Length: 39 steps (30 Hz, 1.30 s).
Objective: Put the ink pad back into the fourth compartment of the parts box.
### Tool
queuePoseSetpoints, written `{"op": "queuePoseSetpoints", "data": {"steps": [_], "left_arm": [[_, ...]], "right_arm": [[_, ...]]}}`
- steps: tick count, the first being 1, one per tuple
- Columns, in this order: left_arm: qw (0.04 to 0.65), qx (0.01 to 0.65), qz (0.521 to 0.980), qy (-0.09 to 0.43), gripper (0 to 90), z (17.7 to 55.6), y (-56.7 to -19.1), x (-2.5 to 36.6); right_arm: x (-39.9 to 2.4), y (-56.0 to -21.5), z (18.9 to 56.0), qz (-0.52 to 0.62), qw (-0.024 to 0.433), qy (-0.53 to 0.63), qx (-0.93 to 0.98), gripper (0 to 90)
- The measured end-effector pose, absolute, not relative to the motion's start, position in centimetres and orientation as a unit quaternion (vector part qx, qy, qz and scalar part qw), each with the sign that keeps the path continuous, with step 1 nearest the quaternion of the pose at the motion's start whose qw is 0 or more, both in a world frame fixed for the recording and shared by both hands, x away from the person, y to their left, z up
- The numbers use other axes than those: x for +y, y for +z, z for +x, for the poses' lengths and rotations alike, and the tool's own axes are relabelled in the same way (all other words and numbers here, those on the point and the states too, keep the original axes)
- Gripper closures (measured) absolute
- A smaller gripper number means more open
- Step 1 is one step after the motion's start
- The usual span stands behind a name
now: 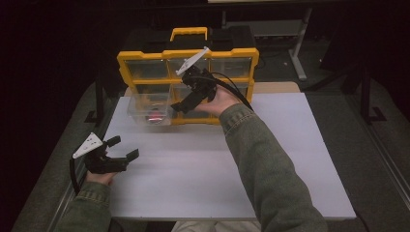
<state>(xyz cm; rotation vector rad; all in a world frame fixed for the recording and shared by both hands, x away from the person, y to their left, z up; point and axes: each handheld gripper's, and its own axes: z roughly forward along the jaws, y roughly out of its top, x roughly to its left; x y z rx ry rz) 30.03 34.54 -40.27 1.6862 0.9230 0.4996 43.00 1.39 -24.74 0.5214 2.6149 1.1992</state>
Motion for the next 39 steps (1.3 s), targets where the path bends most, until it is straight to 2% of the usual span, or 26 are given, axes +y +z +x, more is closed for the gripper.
{"op": "queuePoseSetpoints", "data": {"steps": [39], "left_arm": [[0.557, 0.373, 0.712, 0.209, 0.0, 29.5, -40.0, 34.3]], "right_arm": [[-6.6, -27.9, 41.0, 0.229, 0.116, 0.45, 0.855, 0.0]]}}
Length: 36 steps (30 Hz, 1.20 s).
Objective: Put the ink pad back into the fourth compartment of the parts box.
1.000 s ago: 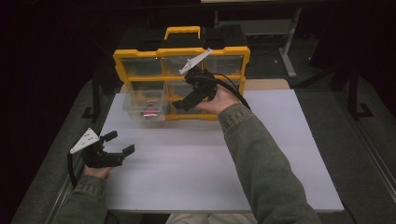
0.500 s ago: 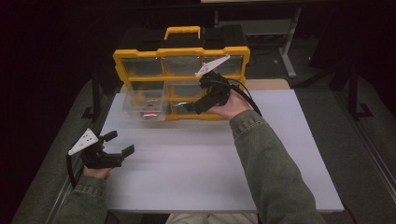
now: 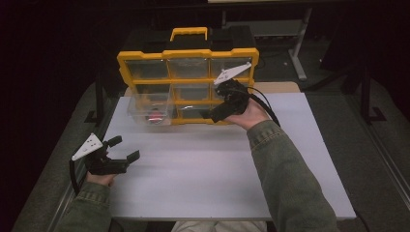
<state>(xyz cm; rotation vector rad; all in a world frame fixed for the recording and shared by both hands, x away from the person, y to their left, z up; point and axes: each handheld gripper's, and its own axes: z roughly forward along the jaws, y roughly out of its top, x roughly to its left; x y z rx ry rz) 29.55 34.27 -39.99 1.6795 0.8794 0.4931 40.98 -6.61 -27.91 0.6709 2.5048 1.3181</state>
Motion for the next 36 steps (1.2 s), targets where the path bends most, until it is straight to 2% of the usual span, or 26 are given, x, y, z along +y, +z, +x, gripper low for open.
{"op": "queuePoseSetpoints", "data": {"steps": [36], "left_arm": [[0.553, 0.38, 0.71, 0.214, 0.0, 29.3, -40.1, 34.5]], "right_arm": [[-15.5, -34.9, 36.7, 0.297, 0.124, 0.479, 0.817, 0.0]]}}
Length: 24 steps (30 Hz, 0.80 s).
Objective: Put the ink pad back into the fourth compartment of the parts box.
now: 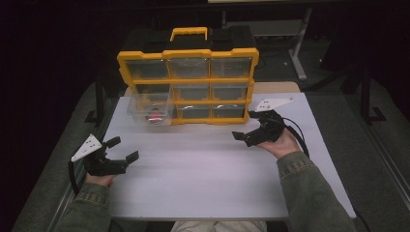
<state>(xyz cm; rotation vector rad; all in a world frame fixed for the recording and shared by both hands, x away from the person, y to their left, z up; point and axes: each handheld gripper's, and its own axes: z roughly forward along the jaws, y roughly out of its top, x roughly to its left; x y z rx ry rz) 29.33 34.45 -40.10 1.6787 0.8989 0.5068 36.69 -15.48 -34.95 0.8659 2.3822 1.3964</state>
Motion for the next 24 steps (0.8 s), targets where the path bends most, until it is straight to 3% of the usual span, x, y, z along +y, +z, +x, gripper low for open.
{"op": "queuePoseSetpoints", "data": {"steps": [24], "left_arm": [[0.55, 0.384, 0.709, 0.216, 0.0, 29.3, -40.2, 34.4]], "right_arm": [[-18.7, -38.1, 33.4, 0.333, 0.15, 0.499, 0.786, 0.0]]}}
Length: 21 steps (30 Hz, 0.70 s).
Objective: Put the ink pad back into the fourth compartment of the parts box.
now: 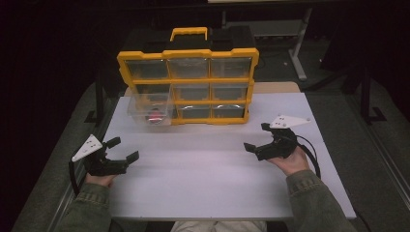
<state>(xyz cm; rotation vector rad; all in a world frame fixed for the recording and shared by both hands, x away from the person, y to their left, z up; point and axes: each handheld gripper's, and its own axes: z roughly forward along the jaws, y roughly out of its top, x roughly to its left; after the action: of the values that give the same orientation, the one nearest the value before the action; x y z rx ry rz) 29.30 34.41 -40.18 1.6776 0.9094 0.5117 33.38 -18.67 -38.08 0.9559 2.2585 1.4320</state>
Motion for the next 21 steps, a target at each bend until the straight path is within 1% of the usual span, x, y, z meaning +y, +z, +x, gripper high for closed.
{"op": "queuePoseSetpoints", "data": {"steps": [21], "left_arm": [[0.55, 0.383, 0.71, 0.218, 0.0, 29.4, -40.1, 34.4]], "right_arm": [[-23.7, -41.6, 30.1, 0.389, 0.195, 0.517, 0.737, 0.0]]}}
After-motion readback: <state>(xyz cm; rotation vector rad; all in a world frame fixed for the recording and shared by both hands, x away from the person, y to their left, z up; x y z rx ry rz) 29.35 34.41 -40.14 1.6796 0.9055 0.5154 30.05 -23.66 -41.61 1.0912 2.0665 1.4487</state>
